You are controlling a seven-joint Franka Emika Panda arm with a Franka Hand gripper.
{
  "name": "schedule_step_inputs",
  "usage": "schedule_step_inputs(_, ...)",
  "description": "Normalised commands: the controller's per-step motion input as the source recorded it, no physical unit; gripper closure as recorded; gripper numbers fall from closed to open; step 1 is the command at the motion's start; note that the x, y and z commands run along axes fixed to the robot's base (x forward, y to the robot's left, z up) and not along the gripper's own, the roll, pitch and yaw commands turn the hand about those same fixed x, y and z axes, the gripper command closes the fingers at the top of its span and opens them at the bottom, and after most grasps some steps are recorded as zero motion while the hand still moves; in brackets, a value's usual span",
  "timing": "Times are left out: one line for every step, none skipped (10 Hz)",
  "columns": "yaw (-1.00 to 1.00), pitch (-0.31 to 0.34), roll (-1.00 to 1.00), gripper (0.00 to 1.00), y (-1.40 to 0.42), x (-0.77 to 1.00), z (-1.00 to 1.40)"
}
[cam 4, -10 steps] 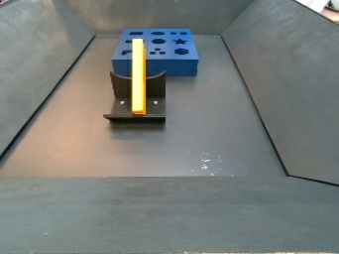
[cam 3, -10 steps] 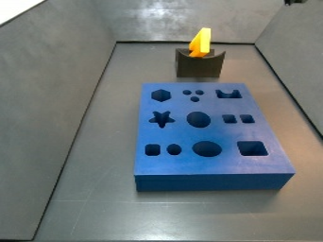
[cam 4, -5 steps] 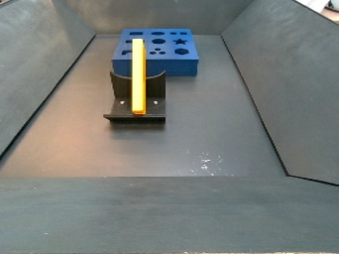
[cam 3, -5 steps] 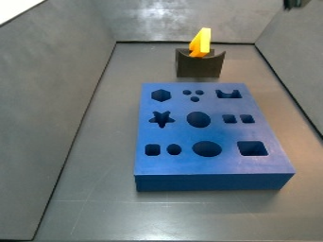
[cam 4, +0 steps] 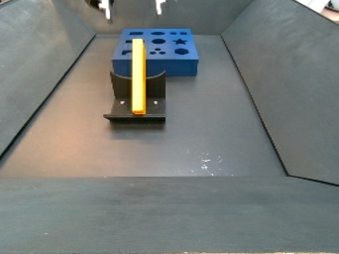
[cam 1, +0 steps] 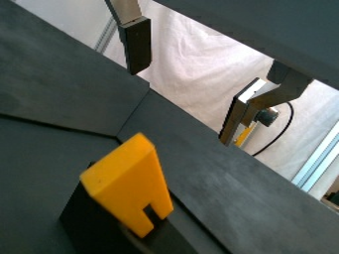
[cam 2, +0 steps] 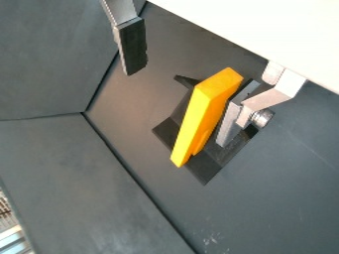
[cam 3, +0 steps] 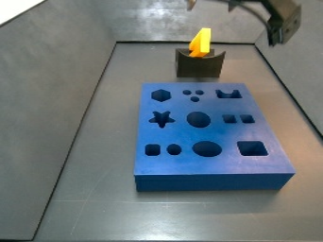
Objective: Pick up the double-square object. Move up. Place the double-square object on the fixture. Regrasp the double-square object. Move to above the board. Insert the double-square object.
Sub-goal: Regrasp the double-square object.
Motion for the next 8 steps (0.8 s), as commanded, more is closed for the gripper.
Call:
schedule_step_inputs(0.02, -0.093, 0.08, 0.00, 0.03, 0.08, -1.00)
schedule_step_inputs(0.00, -0.092, 0.07, 0.00, 0.02, 0.08, -1.00)
schedule_step_inputs(-0.02, -0.078, 0.07, 0.00, 0.02, 0.09, -1.00)
schedule_step_inputs(-0.03, -0.065, 0.07, 0.00, 0.02, 0.09, -1.00)
schedule_step_inputs(-0.03, -0.046, 0.06, 0.00, 0.01, 0.08, -0.85)
schedule_step_inputs(-0.03, -0.029, 0.07, 0.00, 0.01, 0.08, -0.72)
schedule_step_inputs(-0.02, -0.011, 0.07, 0.00, 0.00, 0.07, -0.55)
schedule_step_inputs(-0.02, -0.004, 0.06, 0.00, 0.00, 0.07, -0.47)
